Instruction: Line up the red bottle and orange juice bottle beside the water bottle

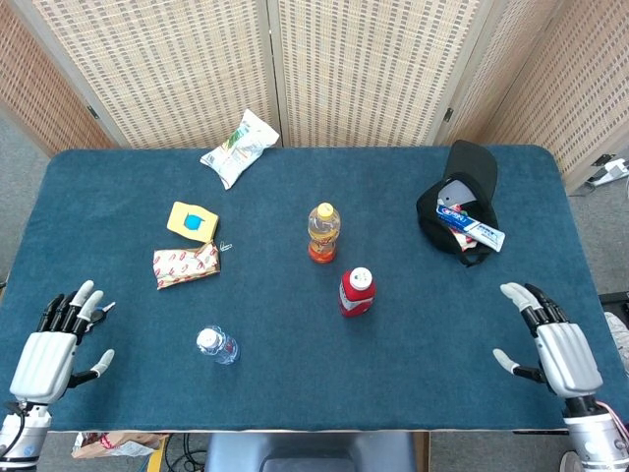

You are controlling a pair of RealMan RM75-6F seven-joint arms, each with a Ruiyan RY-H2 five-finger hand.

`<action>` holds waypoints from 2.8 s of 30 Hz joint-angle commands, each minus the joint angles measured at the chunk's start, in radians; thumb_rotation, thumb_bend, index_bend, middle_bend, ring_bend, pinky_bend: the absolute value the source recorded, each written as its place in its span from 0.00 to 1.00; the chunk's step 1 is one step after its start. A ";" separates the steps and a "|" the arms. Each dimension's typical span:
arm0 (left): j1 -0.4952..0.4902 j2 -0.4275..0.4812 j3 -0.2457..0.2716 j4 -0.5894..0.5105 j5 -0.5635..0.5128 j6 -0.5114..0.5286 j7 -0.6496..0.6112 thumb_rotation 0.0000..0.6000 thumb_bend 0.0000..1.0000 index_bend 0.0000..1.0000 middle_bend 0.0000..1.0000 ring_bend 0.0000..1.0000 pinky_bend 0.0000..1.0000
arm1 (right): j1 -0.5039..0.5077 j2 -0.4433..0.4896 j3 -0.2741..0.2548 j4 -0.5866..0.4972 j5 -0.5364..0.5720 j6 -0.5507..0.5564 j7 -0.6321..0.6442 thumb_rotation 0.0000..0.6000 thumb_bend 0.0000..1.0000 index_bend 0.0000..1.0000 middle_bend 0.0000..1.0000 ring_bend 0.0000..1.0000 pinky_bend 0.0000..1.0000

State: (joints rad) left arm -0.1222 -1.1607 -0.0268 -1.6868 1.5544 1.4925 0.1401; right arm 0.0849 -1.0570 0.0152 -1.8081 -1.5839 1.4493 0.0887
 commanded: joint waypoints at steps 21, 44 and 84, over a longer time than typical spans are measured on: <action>0.027 0.014 0.013 -0.006 0.019 0.036 -0.016 1.00 0.24 0.00 0.00 0.00 0.00 | 0.258 -0.218 0.088 0.126 0.085 -0.330 0.526 1.00 0.00 0.11 0.12 0.06 0.17; 0.034 0.019 0.011 -0.011 0.011 0.033 0.002 1.00 0.24 0.00 0.00 0.00 0.00 | 0.480 -0.526 0.169 0.416 0.154 -0.512 0.654 1.00 0.00 0.11 0.12 0.06 0.16; 0.042 0.026 0.010 -0.007 0.009 0.034 0.000 1.00 0.24 0.00 0.00 0.00 0.00 | 0.558 -0.643 0.110 0.410 0.027 -0.432 0.808 1.00 0.43 0.51 0.44 0.31 0.29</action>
State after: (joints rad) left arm -0.0801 -1.1351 -0.0166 -1.6942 1.5629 1.5260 0.1399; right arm 0.6352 -1.6899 0.1307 -1.3964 -1.5497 1.0210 0.8996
